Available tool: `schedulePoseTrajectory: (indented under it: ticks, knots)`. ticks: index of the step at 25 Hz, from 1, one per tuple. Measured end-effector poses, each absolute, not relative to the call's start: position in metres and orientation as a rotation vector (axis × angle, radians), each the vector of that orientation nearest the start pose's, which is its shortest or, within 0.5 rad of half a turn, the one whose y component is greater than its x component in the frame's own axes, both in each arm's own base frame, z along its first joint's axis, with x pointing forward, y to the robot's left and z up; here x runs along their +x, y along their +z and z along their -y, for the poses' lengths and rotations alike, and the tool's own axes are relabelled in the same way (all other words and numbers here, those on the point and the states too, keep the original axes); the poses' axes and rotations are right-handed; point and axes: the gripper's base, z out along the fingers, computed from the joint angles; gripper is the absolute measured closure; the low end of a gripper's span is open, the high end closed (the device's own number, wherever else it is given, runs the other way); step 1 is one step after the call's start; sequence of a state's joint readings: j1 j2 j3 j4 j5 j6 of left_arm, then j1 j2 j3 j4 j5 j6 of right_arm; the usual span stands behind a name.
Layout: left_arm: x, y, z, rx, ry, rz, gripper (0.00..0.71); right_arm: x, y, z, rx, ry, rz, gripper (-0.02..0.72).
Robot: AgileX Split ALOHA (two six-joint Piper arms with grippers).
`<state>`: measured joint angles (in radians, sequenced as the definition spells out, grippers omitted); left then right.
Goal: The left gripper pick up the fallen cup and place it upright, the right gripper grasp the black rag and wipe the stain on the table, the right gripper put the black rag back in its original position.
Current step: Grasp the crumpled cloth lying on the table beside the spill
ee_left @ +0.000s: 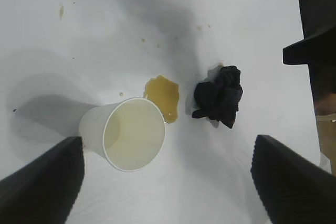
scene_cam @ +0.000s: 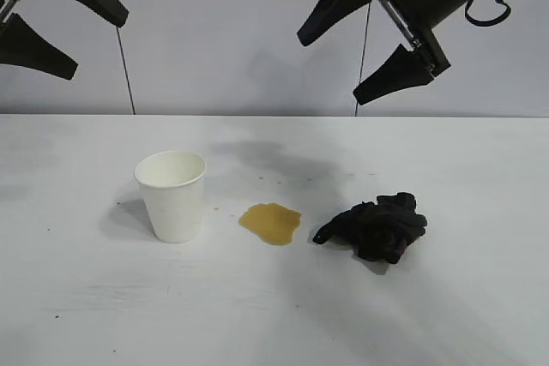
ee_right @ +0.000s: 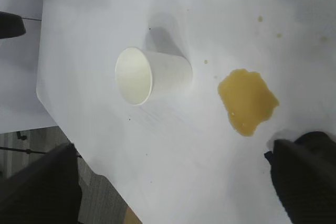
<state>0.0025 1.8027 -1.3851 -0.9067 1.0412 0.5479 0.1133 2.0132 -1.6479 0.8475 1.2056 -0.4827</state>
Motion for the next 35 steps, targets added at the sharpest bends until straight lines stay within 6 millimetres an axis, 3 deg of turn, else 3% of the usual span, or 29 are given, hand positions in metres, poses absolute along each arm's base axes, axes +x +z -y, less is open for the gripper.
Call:
schedulePoseTrajectory:
  ticks: [7,14,18,25,28,32,35]
  knots:
    - [0.38,0.265,0.06,0.14,-0.979,-2.531,0.082,0.408,0.251,-0.115,-0.433,1.11,-2.668,0.009]
    - [0.391,0.229,0.064,0.068,-1.107,-2.608,0.081,0.408,0.251,-0.115,-0.433,1.11,-2.668,0.009]
    - [0.391,0.23,0.065,0.065,-1.135,-2.605,0.081,0.408,0.25,-0.114,-0.442,1.093,-2.676,0.009]
    - [0.387,0.233,0.067,0.082,-1.178,-2.608,0.081,0.407,0.236,-0.097,-0.452,0.764,-2.836,0.009]
    - [0.386,0.234,0.067,0.095,-1.196,-2.616,0.081,0.406,0.234,-0.094,-0.451,0.724,-2.874,0.009]
    - [0.385,0.234,0.068,0.105,-1.206,-2.62,0.081,0.402,0.232,-0.1,-0.514,0.629,-2.909,0.009]
    - [0.385,0.234,0.068,0.106,-1.207,-2.621,0.081,0.397,0.227,-0.118,-0.638,0.528,-2.92,0.009]
